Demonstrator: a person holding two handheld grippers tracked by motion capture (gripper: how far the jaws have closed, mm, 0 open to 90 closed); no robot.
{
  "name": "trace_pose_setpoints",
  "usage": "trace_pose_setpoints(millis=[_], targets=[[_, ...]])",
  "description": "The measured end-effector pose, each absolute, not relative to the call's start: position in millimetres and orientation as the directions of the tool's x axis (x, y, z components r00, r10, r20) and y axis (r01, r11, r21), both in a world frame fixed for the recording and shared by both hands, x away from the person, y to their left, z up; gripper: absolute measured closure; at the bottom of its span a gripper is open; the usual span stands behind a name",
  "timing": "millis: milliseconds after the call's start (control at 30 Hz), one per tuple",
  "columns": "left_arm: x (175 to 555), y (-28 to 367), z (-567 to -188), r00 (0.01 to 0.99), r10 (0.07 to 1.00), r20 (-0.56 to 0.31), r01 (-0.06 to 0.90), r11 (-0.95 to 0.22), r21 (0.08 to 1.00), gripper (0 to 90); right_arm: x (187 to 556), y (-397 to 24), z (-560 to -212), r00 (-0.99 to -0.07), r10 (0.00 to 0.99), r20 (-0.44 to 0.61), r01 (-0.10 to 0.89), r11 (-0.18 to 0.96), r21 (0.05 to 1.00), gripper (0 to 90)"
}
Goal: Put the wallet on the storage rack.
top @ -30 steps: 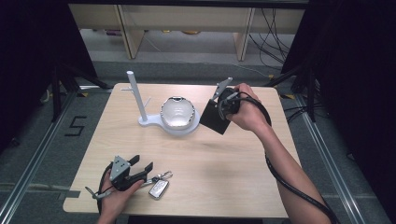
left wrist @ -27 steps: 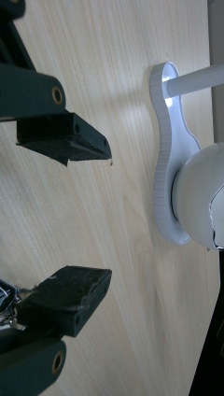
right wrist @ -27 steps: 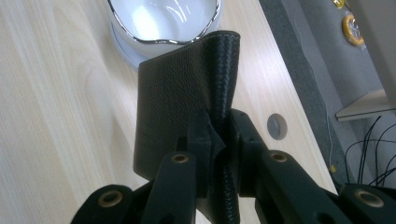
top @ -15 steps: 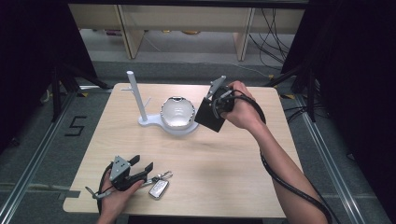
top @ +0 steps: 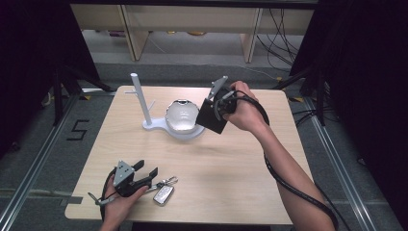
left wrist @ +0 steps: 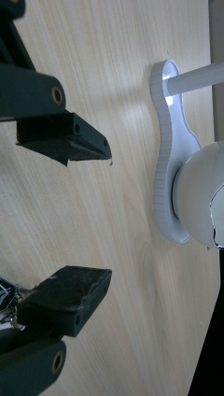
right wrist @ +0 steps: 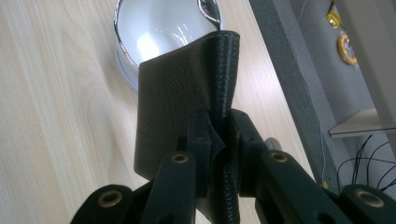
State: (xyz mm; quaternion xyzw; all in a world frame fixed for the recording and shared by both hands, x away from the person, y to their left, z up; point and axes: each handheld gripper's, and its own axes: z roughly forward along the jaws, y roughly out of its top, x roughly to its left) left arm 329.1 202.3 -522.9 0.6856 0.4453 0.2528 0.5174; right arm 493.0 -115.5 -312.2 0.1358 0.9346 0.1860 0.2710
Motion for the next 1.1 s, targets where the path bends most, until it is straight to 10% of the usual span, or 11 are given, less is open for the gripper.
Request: trace_pose_setpoints(millis=[1100], targets=[[329, 202, -523, 0.478, 0.871, -0.115, 0.348, -0.068, 0.935, 35.4, 501, -85, -303, -0.821, 0.324, -0.471, 0.100, 0.892, 0.440, 81.1]])
